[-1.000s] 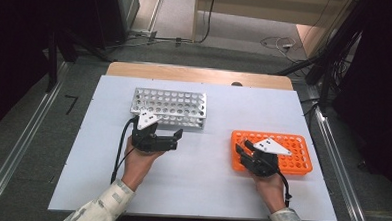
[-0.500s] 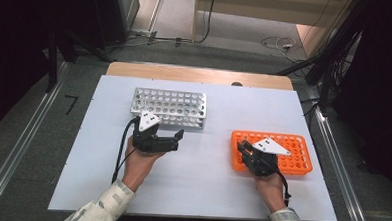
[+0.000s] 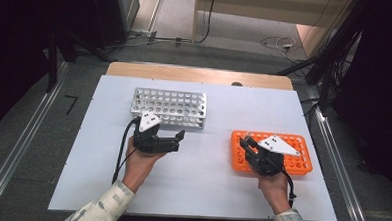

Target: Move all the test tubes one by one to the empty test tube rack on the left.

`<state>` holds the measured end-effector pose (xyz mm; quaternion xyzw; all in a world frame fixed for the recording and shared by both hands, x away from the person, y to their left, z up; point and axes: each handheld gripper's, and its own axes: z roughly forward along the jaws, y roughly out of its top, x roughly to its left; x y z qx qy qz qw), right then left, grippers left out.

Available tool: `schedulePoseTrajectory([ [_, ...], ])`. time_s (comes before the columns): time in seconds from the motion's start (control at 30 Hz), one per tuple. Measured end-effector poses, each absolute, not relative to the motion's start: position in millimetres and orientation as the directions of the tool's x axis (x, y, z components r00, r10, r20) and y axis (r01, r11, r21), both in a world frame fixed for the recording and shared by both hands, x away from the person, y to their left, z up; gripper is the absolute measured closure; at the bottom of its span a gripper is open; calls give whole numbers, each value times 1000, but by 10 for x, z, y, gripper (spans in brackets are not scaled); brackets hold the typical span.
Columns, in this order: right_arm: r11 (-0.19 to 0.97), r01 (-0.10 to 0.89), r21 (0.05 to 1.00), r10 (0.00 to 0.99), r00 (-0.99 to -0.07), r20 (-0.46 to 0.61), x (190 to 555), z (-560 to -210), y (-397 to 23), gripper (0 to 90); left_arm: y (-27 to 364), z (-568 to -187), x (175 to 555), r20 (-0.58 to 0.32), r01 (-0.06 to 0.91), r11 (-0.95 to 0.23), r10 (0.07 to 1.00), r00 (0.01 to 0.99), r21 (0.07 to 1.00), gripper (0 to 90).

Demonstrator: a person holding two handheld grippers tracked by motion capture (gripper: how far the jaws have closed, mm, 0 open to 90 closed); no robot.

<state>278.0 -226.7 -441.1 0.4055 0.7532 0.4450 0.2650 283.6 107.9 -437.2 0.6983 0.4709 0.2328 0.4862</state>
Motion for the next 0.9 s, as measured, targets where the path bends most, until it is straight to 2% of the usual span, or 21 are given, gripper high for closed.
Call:
schedulePoseTrajectory([
  [0.9,342,382,859,734,-679,9,2667,-4504,-1795,728,904,-4345,2735,-138,414,-103,849,511,904,61],
])
